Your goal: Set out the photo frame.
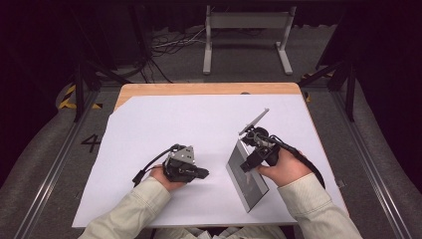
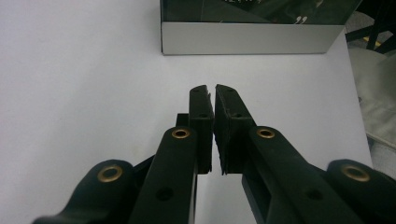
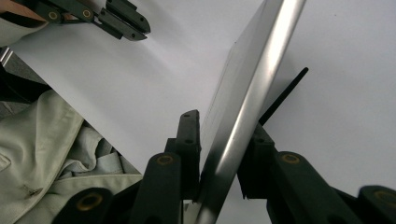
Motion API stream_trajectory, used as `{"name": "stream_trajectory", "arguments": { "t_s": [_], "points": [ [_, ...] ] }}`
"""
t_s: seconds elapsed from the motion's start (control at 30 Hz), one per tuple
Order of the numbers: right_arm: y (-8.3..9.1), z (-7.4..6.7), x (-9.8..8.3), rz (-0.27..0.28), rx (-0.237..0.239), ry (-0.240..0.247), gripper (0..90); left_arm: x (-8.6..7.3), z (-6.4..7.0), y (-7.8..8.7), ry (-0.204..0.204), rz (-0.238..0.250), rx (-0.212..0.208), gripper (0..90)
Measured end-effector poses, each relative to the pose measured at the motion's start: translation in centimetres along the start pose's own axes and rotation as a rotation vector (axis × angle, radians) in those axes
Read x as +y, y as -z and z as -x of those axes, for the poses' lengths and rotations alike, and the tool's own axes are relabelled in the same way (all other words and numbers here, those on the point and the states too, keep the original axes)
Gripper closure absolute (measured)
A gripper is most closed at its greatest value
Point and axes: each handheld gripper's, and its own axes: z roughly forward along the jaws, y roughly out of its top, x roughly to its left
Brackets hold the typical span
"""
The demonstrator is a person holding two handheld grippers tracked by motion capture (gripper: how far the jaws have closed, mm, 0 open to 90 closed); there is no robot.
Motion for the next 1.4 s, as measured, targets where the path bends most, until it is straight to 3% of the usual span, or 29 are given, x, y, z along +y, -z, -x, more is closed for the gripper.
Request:
{"name": "stream_trajectory", "arguments": {
  "t_s": [0.17,0.4,0.73,0.87,1.1,1.13,1.17,1.23,1.4],
  "points": [
    [0.4,0.5,-0.1,-0.001,-0.018,0.007,82.9,-0.2,0.0,0.2,0.008,0.002,0.004,85.5],
    [0.7,0.8,0.1,0.001,-0.028,0.037,83.0,-0.6,-0.1,0.6,0.019,0.009,0.018,85.5],
    [2.4,1.3,1.6,0.042,-0.052,0.154,82.9,-2.0,0.2,2.1,0.062,0.025,0.061,85.4],
    [2.8,1.3,2.1,0.042,-0.051,0.171,83.0,-2.3,0.3,2.4,0.069,0.027,0.070,85.4],
    [3.4,1.4,3.6,0.042,-0.075,0.301,83.0,-2.9,0.4,3.0,0.088,0.030,0.089,85.3],
    [3.4,1.4,3.6,0.042,-0.075,0.301,83.0,-2.9,0.4,3.0,0.088,0.030,0.089,85.3],
    [3.5,1.3,4.0,0.040,-0.080,0.341,83.0,-3.1,0.4,3.2,0.092,0.033,0.095,85.3],
    [3.5,1.3,4.4,0.035,-0.079,0.376,83.0,-3.2,0.4,3.3,0.093,0.031,0.099,85.3],
    [3.7,1.0,5.3,0.034,-0.083,0.415,83.0,-3.7,0.6,3.7,0.105,0.035,0.111,85.1]
  ]
}}
